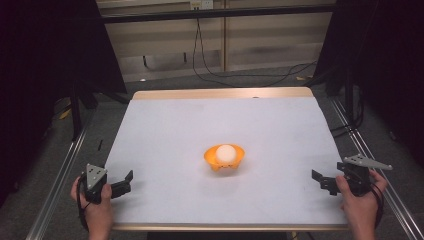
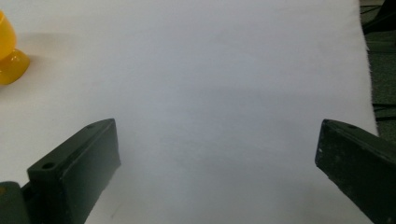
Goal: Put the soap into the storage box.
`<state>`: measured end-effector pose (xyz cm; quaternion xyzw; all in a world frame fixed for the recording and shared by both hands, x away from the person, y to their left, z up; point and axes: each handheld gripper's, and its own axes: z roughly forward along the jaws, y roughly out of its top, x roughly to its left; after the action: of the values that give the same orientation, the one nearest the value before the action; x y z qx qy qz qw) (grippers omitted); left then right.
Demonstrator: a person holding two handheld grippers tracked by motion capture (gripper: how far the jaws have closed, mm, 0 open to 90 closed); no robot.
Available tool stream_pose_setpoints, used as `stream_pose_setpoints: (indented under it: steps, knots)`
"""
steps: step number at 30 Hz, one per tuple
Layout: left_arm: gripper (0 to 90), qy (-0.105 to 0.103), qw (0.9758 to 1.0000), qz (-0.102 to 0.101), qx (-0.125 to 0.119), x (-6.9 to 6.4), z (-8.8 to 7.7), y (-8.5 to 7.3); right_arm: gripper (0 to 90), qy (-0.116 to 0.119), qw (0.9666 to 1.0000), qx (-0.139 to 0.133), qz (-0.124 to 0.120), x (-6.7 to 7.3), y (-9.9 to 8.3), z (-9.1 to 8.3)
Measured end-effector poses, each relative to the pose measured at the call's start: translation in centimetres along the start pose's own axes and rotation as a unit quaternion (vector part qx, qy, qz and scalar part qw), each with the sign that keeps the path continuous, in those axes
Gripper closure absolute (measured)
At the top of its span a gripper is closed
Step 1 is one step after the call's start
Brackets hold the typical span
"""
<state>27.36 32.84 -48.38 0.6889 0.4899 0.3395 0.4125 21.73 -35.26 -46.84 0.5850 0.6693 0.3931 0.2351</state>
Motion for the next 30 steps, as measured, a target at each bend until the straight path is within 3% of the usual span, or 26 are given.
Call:
stream_pose_setpoints:
  steps: [16, 23, 30]
  knots:
    - [0.2, -0.006, 0.9999, -0.013, 0.000, 0.3, 0.0, 0.0, 0.0, -0.035, 0.9990, -0.025, 0.011, -1.5, -1.7, -0.8]
    - [0.1, -0.004, 0.9999, -0.006, 0.010, 0.3, 0.1, 0.1, 0.0, -0.048, 0.9987, -0.017, 0.003, -1.3, -2.1, -0.3]
    - [0.0, -0.001, 0.9998, -0.010, 0.018, 0.4, 0.2, 0.1, 0.0, -0.049, 0.9982, -0.031, 0.014, -1.4, -2.3, -0.6]
